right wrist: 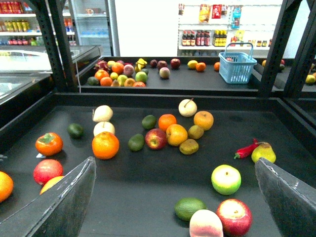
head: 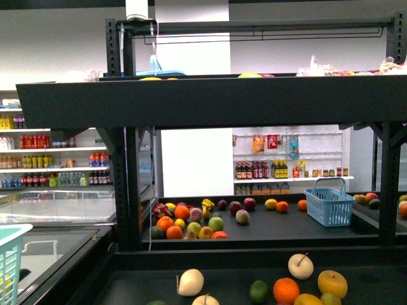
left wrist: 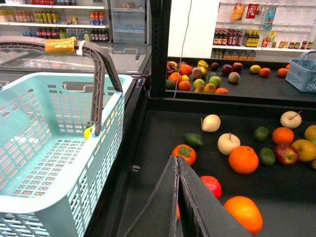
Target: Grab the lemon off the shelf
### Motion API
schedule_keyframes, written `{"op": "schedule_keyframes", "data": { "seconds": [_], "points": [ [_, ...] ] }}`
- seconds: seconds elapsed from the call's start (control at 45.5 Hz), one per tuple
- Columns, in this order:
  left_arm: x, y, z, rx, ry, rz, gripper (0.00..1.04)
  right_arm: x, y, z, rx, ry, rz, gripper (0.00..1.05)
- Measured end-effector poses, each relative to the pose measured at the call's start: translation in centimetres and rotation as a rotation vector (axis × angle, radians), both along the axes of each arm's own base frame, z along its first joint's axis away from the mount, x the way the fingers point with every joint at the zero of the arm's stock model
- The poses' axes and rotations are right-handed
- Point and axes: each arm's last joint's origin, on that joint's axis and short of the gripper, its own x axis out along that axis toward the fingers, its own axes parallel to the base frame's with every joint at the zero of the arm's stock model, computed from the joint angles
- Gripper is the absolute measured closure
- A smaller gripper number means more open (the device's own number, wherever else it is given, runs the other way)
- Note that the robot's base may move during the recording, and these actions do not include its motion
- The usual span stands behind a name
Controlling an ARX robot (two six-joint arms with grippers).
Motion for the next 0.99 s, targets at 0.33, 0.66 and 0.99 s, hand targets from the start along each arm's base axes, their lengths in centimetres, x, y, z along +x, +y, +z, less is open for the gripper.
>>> {"op": "schedule_keyframes", "data": {
  "seconds": [0.33,0.66,0.99],
  "points": [
    [-1.5,0.0,-3.1,0.000,-0.002,0.000,1.02,0.0,0.0,0.0,0.000,0.000,0.000,0.08],
    [-1.6,0.0,-4.3,0.000,-0.002,0.000,1.02,0.0,0.0,0.0,0.000,0.000,0.000,0.08],
    [-1.6,0.0,-5.5,0.000,-0.008,0.000,1.02,0.0,0.0,0.0,0.000,0.000,0.000,0.08]
  ]
}}
